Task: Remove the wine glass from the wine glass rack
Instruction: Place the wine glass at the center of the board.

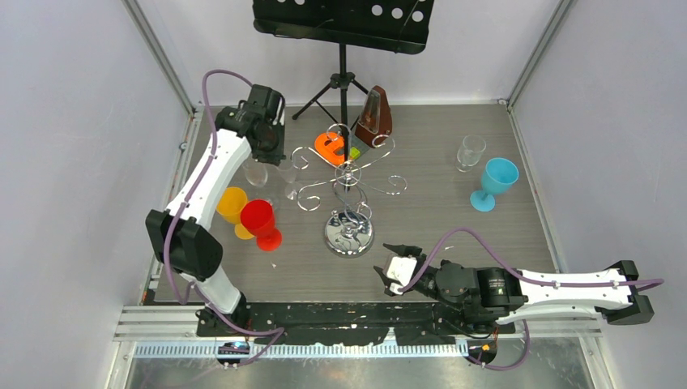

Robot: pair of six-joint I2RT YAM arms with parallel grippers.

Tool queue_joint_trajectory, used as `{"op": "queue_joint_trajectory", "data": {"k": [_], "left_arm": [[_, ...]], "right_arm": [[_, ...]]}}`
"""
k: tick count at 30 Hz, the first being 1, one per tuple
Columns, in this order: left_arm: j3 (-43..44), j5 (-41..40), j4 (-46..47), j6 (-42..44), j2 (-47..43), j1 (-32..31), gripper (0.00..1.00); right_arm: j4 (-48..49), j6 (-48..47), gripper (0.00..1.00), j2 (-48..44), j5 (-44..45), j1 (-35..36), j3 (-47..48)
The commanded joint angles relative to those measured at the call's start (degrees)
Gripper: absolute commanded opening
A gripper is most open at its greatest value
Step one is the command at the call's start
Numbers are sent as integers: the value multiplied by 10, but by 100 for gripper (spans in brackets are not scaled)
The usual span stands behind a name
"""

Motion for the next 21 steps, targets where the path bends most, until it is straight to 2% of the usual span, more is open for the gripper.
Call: {"op": "queue_joint_trajectory", "data": {"k": [1, 21], "left_arm": [[20, 16, 5, 13, 3, 8, 0], [41, 24, -6, 27, 37, 27, 0]], "right_arm": [[29, 9, 60, -4, -3, 0, 1], [36, 19, 61, 8, 6, 0, 3]]}}
